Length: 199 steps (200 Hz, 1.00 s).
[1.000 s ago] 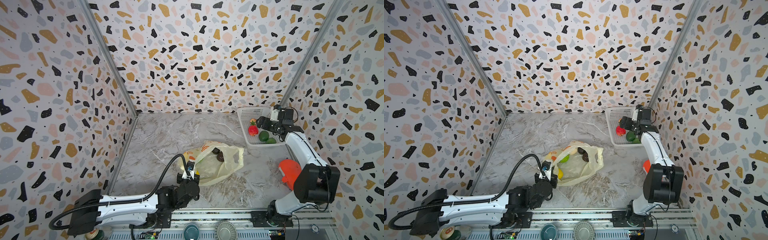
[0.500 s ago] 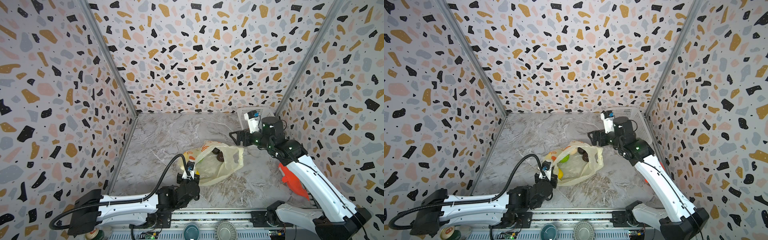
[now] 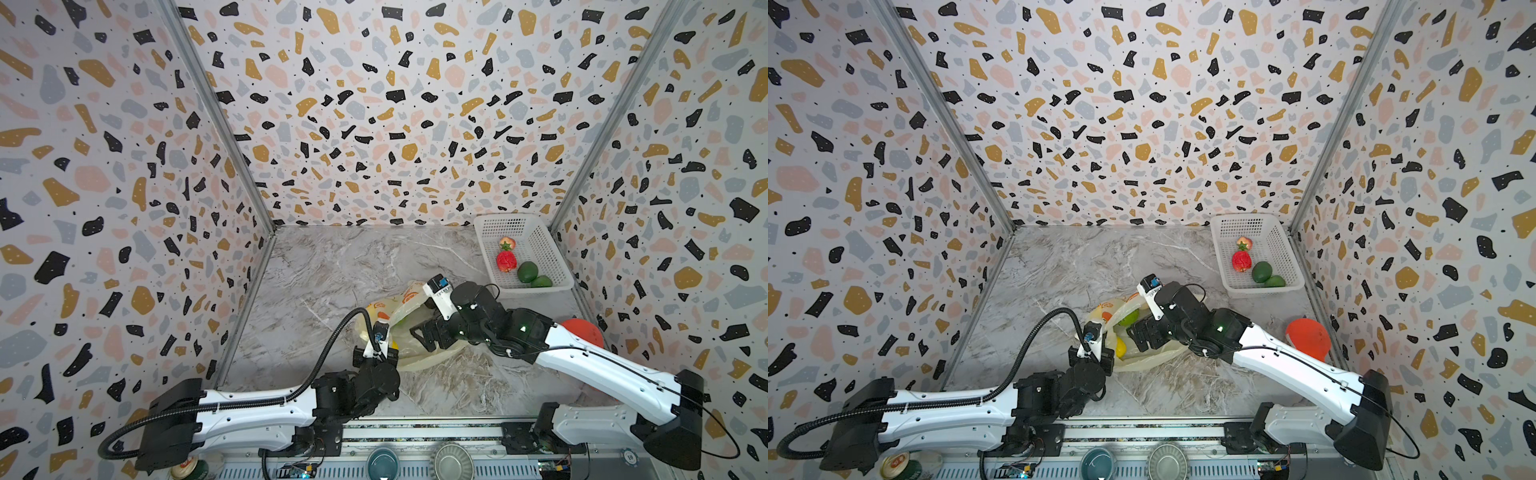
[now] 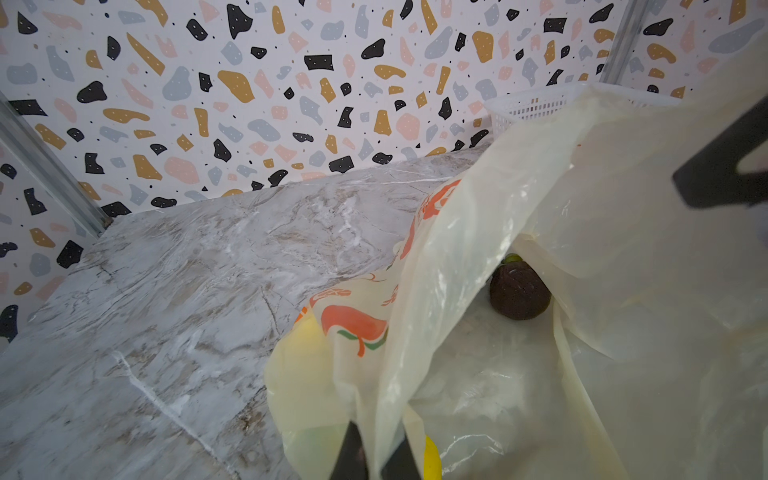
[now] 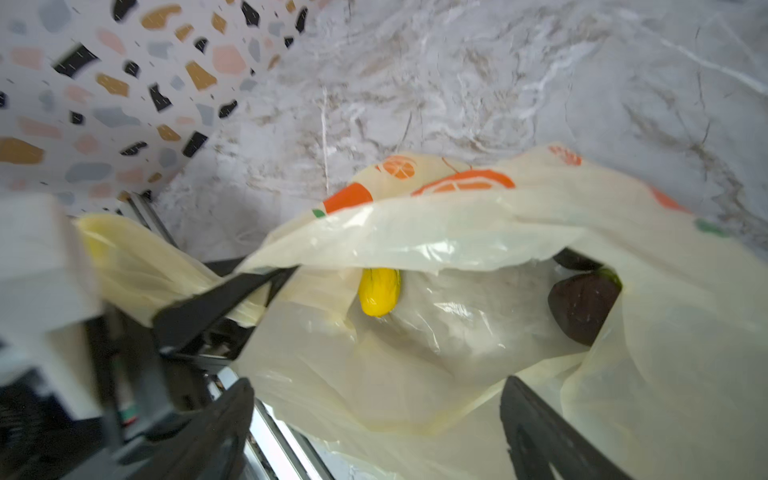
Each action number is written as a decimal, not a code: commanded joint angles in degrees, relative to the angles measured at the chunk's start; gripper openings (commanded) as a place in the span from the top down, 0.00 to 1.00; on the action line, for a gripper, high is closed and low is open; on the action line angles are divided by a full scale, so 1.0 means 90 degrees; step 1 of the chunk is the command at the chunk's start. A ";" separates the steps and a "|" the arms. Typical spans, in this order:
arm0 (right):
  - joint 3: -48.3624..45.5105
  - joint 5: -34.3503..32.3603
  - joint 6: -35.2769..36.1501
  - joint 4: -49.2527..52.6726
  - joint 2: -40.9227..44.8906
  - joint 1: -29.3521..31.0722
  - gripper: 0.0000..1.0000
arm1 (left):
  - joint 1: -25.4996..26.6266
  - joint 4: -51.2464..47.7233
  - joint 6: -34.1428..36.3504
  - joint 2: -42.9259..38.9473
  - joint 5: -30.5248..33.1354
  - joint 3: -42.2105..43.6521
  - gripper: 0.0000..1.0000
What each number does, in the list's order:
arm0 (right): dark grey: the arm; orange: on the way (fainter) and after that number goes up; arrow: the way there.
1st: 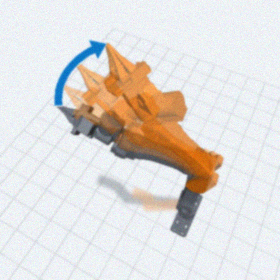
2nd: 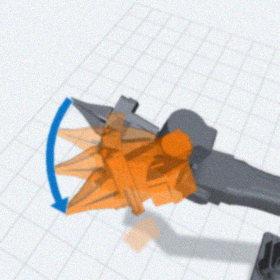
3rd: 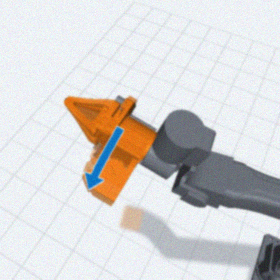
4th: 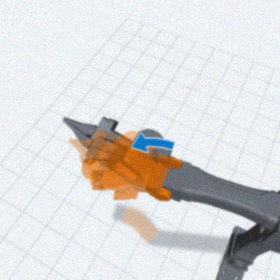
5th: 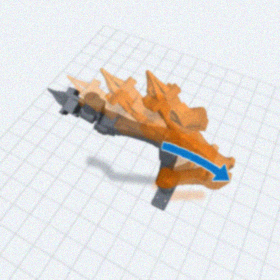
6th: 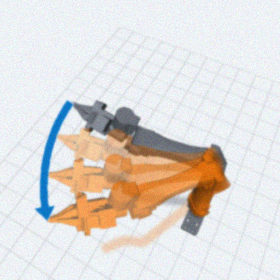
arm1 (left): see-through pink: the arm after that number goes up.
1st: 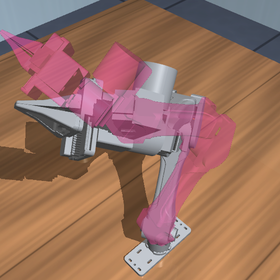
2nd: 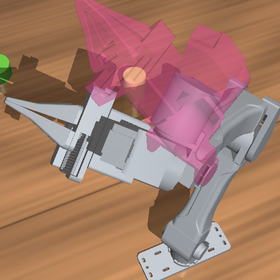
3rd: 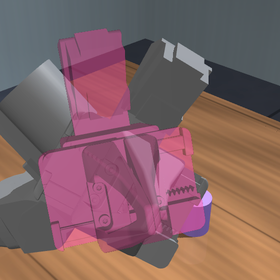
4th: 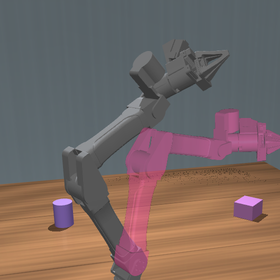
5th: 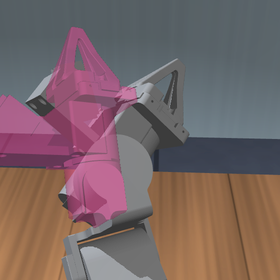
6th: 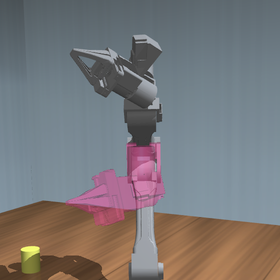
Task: Untie the knot of the plastic bag and take out the fruit
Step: 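Move the empty right gripper back into the bag opening, then lower the right gripper onto the light green bumpy fruit and close on it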
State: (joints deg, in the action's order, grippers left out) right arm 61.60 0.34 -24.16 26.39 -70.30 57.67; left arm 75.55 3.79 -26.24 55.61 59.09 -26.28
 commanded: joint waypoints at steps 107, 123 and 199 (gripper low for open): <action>-0.1290 -0.0429 0.0277 -0.2277 -0.1430 0.0263 0.11 | -0.0015 -0.0148 -0.0210 -0.0239 0.0449 -0.0214 1.00; -0.1446 -0.0594 0.0198 -0.2259 -0.1224 0.0389 0.10 | -0.0014 -0.0158 -0.0219 -0.0201 0.0441 -0.0237 1.00; -0.2289 -0.1174 -0.0138 -0.1763 0.0034 0.0631 0.06 | -0.0015 -0.0159 -0.0248 0.0001 0.0315 -0.0382 1.00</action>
State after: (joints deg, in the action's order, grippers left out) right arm 42.87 -8.08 -24.29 8.25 -72.07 63.07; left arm 75.55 1.37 -28.14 55.29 60.95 -26.72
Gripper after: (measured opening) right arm 0.952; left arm 0.047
